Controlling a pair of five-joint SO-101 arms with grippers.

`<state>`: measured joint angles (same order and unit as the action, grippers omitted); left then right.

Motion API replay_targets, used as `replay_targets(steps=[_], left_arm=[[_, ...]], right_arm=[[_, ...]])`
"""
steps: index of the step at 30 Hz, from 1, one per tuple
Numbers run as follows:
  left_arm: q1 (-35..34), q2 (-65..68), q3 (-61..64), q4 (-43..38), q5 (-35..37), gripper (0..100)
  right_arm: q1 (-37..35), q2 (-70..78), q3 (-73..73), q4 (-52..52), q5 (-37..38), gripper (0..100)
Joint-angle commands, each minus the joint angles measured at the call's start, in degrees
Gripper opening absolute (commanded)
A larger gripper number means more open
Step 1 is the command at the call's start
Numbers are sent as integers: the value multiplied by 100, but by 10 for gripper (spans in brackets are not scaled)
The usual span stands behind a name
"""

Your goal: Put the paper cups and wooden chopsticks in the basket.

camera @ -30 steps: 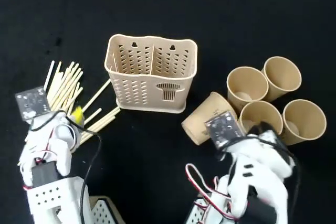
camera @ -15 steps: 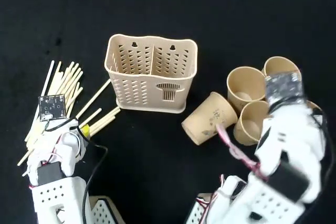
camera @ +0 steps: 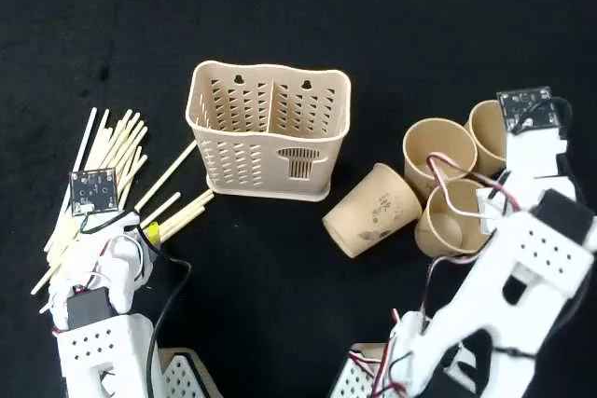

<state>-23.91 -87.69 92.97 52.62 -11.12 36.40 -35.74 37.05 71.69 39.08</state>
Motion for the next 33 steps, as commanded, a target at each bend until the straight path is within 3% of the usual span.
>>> replay_targets(steps=[1, 10, 19, 21, 25, 33], left_arm=[[31, -44, -4, -70, -62, 267], [31, -44, -4, -70, -70, 267], [31, -44, -4, -70, -70, 267], [31, -44, -4, -70, -70, 267], [22, -44, -4, -70, -70, 267], [22, -44, 4, -70, -264, 267]], right_arm=[[26, 242, -286, -105, 167, 206], [35, 57, -259, -123, 396, 204], [-88, 66, 822, -1046, 730, 204], [-97, 66, 1042, -1257, 756, 171], [-53, 31, 1121, -1521, 730, 6], [413, -233, 207, -844, 703, 11]])
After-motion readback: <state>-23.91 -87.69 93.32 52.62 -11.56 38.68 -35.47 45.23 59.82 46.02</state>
